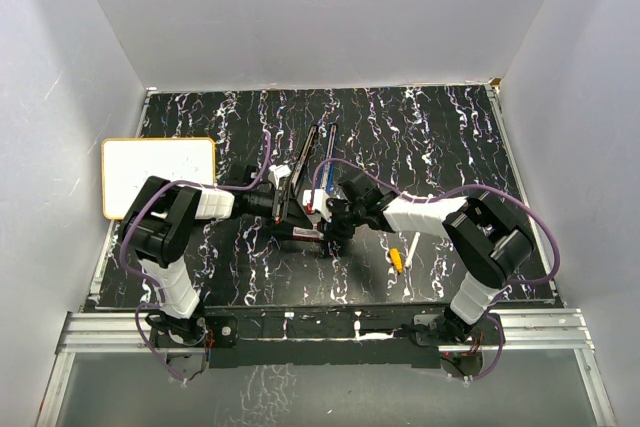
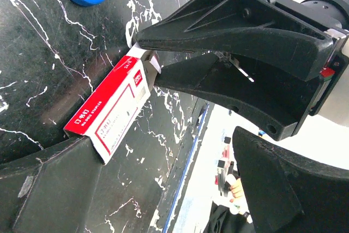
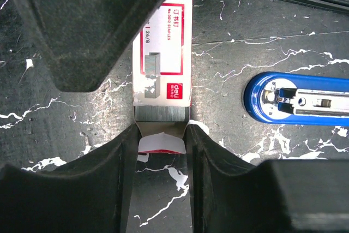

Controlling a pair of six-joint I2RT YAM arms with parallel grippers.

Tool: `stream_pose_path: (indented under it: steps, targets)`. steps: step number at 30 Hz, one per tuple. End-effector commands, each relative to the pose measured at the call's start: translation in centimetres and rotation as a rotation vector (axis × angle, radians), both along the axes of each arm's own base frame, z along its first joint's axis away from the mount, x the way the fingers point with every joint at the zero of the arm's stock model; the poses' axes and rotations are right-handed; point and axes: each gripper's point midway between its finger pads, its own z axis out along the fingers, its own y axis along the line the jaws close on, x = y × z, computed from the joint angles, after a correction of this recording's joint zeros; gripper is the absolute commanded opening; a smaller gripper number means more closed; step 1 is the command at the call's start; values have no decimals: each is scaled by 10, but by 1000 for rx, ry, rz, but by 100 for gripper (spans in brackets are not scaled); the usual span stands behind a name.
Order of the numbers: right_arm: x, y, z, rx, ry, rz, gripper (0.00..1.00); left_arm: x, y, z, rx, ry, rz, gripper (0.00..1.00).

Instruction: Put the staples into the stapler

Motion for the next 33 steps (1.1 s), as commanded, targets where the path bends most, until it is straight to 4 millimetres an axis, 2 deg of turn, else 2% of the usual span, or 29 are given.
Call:
stream_pose_path:
  steps: [1, 21, 22, 26, 28, 33]
  targets:
    - [8, -5, 2, -26, -27, 14, 35, 6, 14, -13, 101, -5, 52, 97]
    - [2, -20, -2, -65, 8, 60, 34, 6, 35, -21, 179, -32, 110, 97]
    - [2, -19, -2, -63, 16, 58, 37, 6, 35, -20, 175, -38, 109, 97]
    - [4, -9, 8, -9, 33, 39, 61, 0, 28, -8, 81, -36, 96, 97]
    - [5, -4, 15, 31, 17, 33, 70, -2, 25, -3, 42, -38, 95, 94]
    - [9, 8, 34, 104, -11, 39, 79, -2, 29, -4, 63, -62, 109, 95]
